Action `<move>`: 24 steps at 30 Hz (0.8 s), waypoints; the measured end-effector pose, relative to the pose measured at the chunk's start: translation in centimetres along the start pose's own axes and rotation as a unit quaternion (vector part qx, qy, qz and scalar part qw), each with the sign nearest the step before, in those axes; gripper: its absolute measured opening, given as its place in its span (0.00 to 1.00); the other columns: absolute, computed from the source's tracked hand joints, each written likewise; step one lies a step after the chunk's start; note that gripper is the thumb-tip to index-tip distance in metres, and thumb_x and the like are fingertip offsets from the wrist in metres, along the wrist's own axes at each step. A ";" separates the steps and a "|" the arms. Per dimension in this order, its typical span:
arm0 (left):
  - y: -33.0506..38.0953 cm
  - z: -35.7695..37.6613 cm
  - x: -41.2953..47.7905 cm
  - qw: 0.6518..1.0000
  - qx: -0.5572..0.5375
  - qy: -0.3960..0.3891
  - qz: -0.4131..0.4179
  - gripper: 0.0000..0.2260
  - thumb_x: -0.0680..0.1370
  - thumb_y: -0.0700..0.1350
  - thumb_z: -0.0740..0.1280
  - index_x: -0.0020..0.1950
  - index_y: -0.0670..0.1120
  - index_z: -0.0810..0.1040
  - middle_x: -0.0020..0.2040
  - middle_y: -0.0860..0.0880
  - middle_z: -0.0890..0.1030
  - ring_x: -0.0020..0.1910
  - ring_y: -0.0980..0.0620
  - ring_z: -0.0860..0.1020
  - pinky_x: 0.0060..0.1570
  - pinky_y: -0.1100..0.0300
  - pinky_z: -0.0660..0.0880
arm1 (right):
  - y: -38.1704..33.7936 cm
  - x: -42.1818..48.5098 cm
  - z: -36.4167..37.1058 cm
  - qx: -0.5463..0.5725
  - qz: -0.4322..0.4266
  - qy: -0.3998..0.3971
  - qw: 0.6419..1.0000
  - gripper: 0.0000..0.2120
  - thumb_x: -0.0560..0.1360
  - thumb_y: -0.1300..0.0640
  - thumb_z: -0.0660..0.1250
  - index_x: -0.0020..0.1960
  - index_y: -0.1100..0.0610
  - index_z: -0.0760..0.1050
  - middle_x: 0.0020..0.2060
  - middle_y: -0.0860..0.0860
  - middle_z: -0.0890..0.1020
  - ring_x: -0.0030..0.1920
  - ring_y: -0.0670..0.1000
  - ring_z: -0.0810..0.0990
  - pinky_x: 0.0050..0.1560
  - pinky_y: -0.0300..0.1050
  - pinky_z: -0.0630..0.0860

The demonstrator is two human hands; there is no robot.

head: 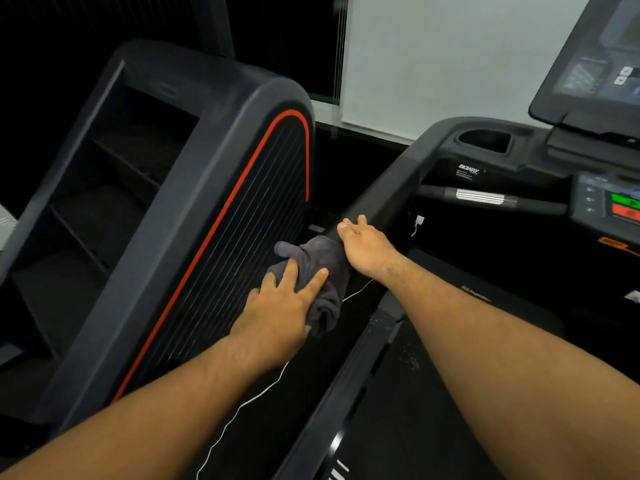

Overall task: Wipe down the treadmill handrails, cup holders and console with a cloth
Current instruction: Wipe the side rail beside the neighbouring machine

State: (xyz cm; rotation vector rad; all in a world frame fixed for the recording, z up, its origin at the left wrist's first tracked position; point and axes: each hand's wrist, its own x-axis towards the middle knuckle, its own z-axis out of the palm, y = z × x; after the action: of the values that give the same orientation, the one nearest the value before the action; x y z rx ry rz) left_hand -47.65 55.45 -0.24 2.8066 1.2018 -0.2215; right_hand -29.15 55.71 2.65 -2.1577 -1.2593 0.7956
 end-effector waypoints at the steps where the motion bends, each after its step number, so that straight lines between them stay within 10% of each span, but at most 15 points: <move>1: 0.1 -0.5 0.8 1.000 -0.021 -0.013 -0.007 0.35 0.81 0.57 0.60 0.78 0.62 0.38 0.79 0.44 0.42 0.72 0.38 0.60 0.69 0.43 0.66 | 0.1 -0.2 -0.1 0.005 -0.002 -0.001 1.000 0.25 0.83 0.46 0.45 0.78 0.52 0.56 0.78 0.50 0.48 0.78 0.53 0.46 0.76 0.52 0.46; 8: 1.2 -2.6 6.3 0.994 -0.072 -0.071 -0.029 0.32 0.82 0.57 0.56 0.79 0.59 0.39 0.77 0.41 0.53 0.66 0.37 0.69 0.60 0.43 0.72 | 0.9 -1.0 -0.4 0.077 -0.010 0.032 0.996 0.24 0.82 0.45 0.49 0.73 0.53 0.66 0.74 0.47 0.64 0.75 0.48 0.60 0.72 0.43 0.55; 13: 1.8 -3.4 9.2 0.991 -0.091 -0.086 -0.040 0.32 0.82 0.58 0.54 0.80 0.56 0.38 0.78 0.42 0.54 0.67 0.36 0.69 0.61 0.43 0.72 | 1.6 -1.1 -1.2 0.112 0.009 0.081 0.990 0.22 0.81 0.44 0.52 0.39 0.53 0.77 0.40 0.49 0.81 0.45 0.50 0.78 0.45 0.44 0.69; 20: 2.6 -4.5 12.1 0.986 -0.141 -0.089 -0.033 0.31 0.83 0.58 0.52 0.80 0.54 0.39 0.79 0.42 0.53 0.69 0.36 0.68 0.65 0.43 0.69 | 3.2 -2.2 -2.9 0.096 0.011 0.093 0.991 0.19 0.82 0.50 0.53 0.45 0.56 0.79 0.43 0.51 0.82 0.48 0.53 0.79 0.47 0.43 0.72; 24: 2.1 -3.9 12.0 0.980 -0.196 -0.024 -0.003 0.29 0.83 0.57 0.52 0.81 0.52 0.46 0.80 0.46 0.53 0.72 0.40 0.66 0.67 0.46 0.67 | 4.6 -1.2 -3.6 0.100 0.029 0.096 0.990 0.18 0.82 0.52 0.56 0.68 0.55 0.72 0.66 0.51 0.75 0.67 0.51 0.71 0.63 0.39 0.64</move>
State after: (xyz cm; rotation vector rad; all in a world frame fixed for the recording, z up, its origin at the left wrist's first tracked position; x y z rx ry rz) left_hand -37.52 63.08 1.71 2.4435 1.1028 -0.0451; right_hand -24.40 52.17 2.29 -2.0598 -0.9818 0.6877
